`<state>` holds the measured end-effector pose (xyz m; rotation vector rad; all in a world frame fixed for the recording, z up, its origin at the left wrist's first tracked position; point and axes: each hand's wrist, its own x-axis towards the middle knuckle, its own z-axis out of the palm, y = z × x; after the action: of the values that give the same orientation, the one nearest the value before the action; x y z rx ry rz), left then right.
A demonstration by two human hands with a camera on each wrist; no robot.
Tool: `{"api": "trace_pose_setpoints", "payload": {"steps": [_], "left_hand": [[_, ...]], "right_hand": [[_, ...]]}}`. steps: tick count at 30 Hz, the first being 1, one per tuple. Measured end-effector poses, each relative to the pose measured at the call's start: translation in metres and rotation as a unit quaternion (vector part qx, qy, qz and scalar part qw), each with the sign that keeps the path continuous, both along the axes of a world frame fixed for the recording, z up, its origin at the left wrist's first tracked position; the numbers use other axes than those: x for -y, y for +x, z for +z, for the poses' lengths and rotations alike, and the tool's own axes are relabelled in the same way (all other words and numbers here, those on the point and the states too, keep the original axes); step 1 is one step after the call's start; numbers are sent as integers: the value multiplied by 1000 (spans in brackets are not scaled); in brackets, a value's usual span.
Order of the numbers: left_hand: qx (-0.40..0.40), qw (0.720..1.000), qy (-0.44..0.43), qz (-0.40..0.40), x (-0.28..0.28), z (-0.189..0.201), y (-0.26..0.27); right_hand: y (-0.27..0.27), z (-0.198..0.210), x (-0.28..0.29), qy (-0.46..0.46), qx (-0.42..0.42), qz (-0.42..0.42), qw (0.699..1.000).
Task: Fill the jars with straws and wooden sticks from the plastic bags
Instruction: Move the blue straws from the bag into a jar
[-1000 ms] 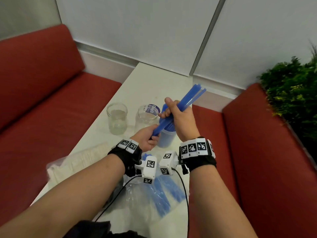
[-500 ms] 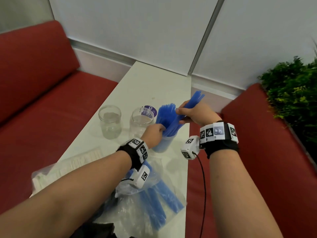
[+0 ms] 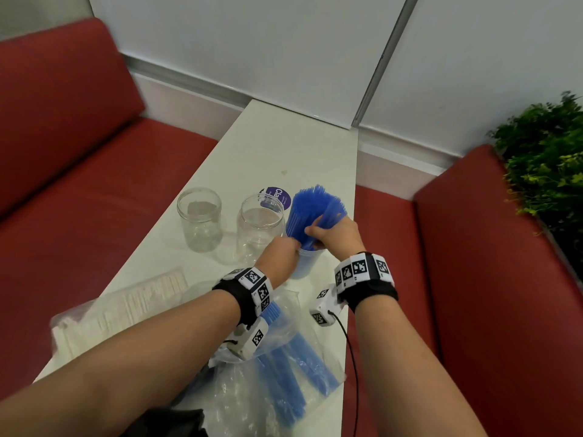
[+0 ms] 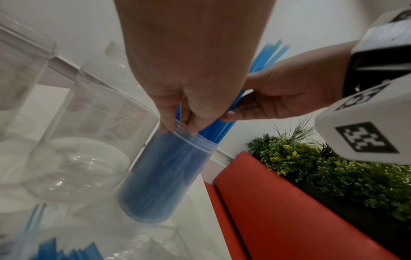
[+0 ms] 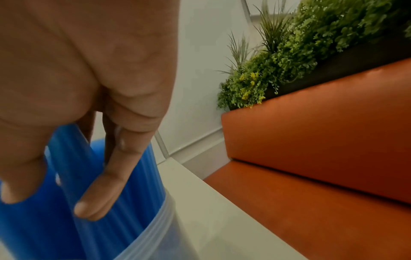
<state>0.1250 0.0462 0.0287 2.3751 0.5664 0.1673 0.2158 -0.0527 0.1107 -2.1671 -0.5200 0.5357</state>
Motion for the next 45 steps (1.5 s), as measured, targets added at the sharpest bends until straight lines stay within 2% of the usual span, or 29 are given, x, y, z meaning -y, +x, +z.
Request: {"api": "trace_pose_setpoints", "payload": {"steps": [4,6,8,10,11,13,14,17,20,22,24,25,26,27,29,30,31,33,37,40,45], "left_hand": [[-10,1000,9,5,0,3,3],[-15,1000,7,6,0,5,3],[-17,1000,6,3,0,7,3],[-11,1000,9,-4,-1,8,2],[-7,1000,9,-7,-1,8,2],[-6,1000,9,-10,-2,6,0],[-9,1000,4,-12,-3,6,-1],[-7,999,0,-38,-7,10,-6],[39,998,1,-57,-11,16,-16],[70,997,-25,-27,-15,18,-24],[60,996,-63,17,-24,15,-34],[18,996,-80,26,-29,12,-40],[-43,994,-100,18,-34,9,-48],[-107,986,-125,-5,-35,6,-57],[-214,958,-183,-57,-31,-3,-75],[-256,944,-197,-74,-27,-6,-83],[-293,935,-181,-84,-22,-10,-91],[-348,927,-87,-108,-14,-11,-104],[-362,923,2,-131,-9,-12,-118],[-337,937,25,-94,-5,-16,-125],[-318,944,34,-79,0,-15,-127]], "right_hand": [[1,9,2,21,54,-9,998],[4,18,0,42,135,-27,990],[1,22,-4,47,259,-65,962],[-4,16,-13,-7,362,-63,930],[-7,8,-16,-68,373,-31,925],[-12,-14,-20,-183,325,52,926],[-13,-23,-20,-209,302,81,927],[-7,-33,-17,-164,296,93,936],[-5,-30,-16,-194,284,102,934],[-11,-22,-17,-137,302,59,941],[-28,-13,-17,20,373,-10,927],[-39,-12,-18,89,391,-20,916],[-51,-13,-20,125,374,-8,919],[-64,-18,-22,121,318,21,940],[-90,-38,-26,-3,153,92,984],[-100,-53,-27,-98,84,125,984],[-109,-71,-26,-186,28,146,971],[-122,-100,-20,-297,-25,161,941],[-138,-141,-9,-427,39,175,886],[-146,-157,-5,-427,49,142,892],[-149,-171,4,-402,82,98,907]]}}
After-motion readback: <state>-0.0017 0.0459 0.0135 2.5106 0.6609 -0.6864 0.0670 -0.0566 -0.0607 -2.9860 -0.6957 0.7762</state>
